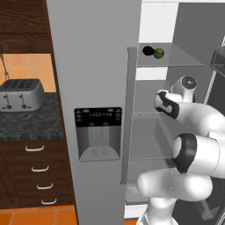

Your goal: Place one avocado and one steak in each tupperware on the nearby counter, to pack two identical lunches.

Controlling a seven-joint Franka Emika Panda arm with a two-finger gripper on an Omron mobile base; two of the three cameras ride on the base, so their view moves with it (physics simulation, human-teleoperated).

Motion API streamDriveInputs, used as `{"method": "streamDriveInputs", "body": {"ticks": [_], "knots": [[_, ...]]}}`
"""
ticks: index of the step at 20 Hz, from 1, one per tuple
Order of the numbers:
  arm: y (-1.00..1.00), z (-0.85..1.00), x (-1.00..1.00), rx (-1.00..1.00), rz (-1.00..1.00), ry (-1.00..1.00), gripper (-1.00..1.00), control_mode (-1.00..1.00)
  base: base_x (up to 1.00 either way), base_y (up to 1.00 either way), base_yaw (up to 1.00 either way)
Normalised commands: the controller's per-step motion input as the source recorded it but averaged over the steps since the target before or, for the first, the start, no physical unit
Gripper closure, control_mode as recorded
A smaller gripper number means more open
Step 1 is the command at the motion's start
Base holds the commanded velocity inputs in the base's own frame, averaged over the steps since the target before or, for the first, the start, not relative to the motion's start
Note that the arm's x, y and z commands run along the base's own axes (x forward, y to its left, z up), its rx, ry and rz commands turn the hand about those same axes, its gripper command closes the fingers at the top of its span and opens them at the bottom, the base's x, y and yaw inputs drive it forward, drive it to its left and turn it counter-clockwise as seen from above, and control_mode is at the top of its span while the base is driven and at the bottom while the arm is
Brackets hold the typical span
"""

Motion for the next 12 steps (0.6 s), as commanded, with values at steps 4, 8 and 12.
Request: {"method": "streamDriveInputs", "body": {"ticks": [4,8,12], "knots": [[-0.07,-0.13,0.32,-0.01,0.0,0.0,-1.0,-1.0,0.0,0.0,0.0],[-0.11,-0.1,0.43,-0.01,0.0,0.0,-1.0,-1.0,0.0,0.0,0.0],[-0.2,-0.1,0.5,0.0,0.0,0.01,-1.0,-1.0,0.0,0.0,0.0]]}}
